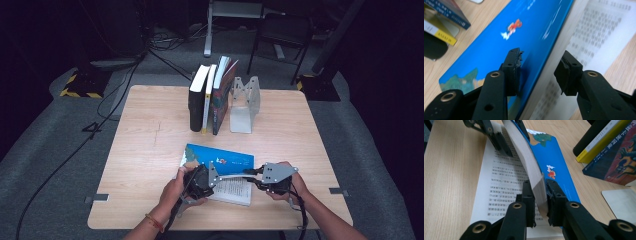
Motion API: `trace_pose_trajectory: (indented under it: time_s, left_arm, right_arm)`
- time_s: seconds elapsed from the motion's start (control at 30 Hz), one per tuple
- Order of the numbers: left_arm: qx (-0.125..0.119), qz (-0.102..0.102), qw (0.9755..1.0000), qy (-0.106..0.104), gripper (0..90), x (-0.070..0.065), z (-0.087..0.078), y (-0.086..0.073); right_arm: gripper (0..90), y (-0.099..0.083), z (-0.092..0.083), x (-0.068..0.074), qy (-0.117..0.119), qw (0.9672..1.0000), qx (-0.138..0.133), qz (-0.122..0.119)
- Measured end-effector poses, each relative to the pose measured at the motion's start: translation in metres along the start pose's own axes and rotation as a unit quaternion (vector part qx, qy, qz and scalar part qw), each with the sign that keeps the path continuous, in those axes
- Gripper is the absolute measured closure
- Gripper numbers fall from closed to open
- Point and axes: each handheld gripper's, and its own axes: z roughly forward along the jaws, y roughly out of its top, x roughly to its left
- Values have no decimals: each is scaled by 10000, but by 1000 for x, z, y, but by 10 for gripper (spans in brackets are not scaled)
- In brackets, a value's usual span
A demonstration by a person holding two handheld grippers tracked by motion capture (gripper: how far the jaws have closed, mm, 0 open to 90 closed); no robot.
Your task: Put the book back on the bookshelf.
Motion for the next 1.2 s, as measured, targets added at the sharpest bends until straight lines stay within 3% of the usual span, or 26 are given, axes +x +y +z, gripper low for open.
trace_pose_trajectory:
  time_s: [0.07,0.13,0.23,0.3,0.43,0.57,0.63,0.7,0.73,0.8,0.83,0.93,0.97,1.0,1.07,1.13,1.2]
  left_arm:
    - [3,-89,9999,68,620,-1,1,3]
    - [-153,-163,9997,91,673,-3,2,6]
    - [-213,-161,9996,112,685,-5,2,7]
    - [-387,-227,9990,-88,686,-6,5,9]
    - [-476,-281,9983,-156,665,-7,5,12]
    - [-481,-187,9986,-131,701,-8,7,15]
    - [-559,-97,9983,-161,744,-7,7,14]
    - [-748,-121,9971,-86,772,-4,4,12]
    - [-795,-179,9966,-106,787,-2,2,11]
    - [-914,-272,9953,-171,809,4,-1,9]
    - [-981,-288,9946,-202,817,7,-2,9]
    - [-1129,-316,9928,-253,824,13,-7,7]
    - [-1129,-316,9928,-253,825,13,-7,7]
    - [-1217,-409,9913,-302,826,17,-9,6]
    - [-1275,-457,9903,-295,826,19,-11,6]
    - [-1362,-497,9891,-266,827,23,-15,6]
    - [-1482,-628,9866,-274,827,28,-19,4]
  right_arm:
    - [785,2,0,0,-2,10000,-34,42]
    - [785,4,1,0,-33,10000,-52,49]
    - [783,4,1,0,-54,9999,-79,91]
    - [782,6,2,-1,-45,9999,-85,112]
    - [783,6,3,-1,-14,9999,-69,96]
    - [776,7,4,-1,-25,9999,-35,94]
    - [719,5,4,-1,-41,9999,-76,130]
    - [598,4,1,-3,-178,9990,-289,305]
    - [526,3,-1,-5,-274,9986,-292,343]
    - [471,-3,-5,-12,-400,9976,-261,508]
    - [461,-8,-8,-16,-388,9971,-243,614]
    - [467,-28,-20,-31,-721,9922,-368,943]
    - [467,-34,-22,-36,-802,9909,-376,1012]
    - [468,-40,-23,-41,-909,9894,-290,1094]
    - [468,-44,-23,-45,-938,9883,-225,1180]
    - [465,-60,-18,-54,-923,9859,70,1396]
    - [460,-62,-16,-55,-850,9857,146,1449]
